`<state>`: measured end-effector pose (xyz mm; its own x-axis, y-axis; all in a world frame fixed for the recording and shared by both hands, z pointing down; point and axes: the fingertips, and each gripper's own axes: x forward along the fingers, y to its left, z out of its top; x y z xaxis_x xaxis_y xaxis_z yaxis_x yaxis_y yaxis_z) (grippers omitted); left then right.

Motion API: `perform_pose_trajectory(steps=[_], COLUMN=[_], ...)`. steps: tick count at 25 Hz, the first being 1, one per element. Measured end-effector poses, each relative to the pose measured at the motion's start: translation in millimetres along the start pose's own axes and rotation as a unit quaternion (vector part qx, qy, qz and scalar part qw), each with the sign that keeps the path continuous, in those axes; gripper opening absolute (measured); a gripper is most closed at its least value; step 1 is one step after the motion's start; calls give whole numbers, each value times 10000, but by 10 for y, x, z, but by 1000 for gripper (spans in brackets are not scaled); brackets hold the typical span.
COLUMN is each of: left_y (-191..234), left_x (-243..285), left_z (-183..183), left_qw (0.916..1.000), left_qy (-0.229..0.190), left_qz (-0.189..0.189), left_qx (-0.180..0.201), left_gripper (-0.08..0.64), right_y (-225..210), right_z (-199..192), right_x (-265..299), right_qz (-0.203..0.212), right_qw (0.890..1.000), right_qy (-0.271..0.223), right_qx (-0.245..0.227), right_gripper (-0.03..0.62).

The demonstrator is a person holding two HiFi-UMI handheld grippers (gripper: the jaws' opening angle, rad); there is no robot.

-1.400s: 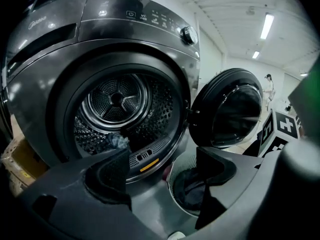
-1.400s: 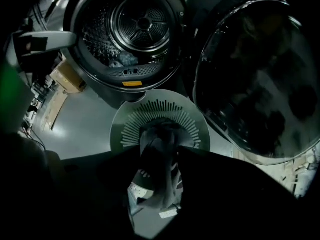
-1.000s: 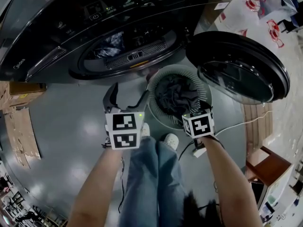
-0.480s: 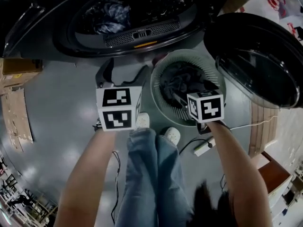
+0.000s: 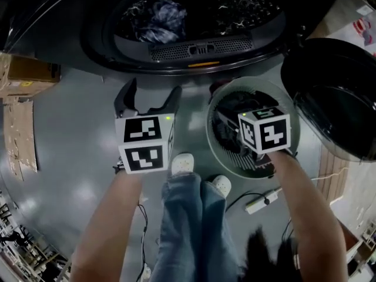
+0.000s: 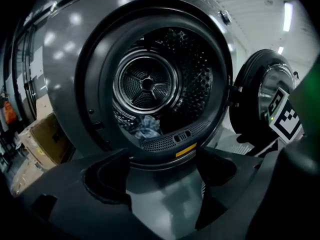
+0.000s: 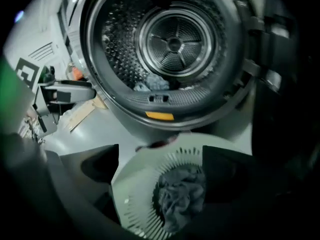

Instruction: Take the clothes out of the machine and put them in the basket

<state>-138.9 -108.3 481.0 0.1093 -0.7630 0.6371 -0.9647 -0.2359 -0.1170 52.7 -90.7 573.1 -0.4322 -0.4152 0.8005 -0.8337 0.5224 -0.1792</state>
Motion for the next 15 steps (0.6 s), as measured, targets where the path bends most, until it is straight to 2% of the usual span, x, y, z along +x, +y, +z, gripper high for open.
perform_pose_trajectory(steps=[5, 10, 15], left_y=[337, 599, 717], left_x=[-12, -92, -74], left_z=[-69, -87, -6], left_qw=[9991, 9961, 9913], left_qy=[-173, -347, -433], left_qz=[394, 779, 1241], left_qx=[-27, -206, -62], left_gripper=[417, 417, 417], right_y=[202, 277, 314], right_z=[628, 1136, 1494], right_x=[218, 357, 451], right_qz=[251, 383, 368], right_qw=[9957, 9904, 9843], right_qy=[-655, -1145, -1402], right_qx=[-601, -676, -1012], right_gripper=[516, 514, 509])
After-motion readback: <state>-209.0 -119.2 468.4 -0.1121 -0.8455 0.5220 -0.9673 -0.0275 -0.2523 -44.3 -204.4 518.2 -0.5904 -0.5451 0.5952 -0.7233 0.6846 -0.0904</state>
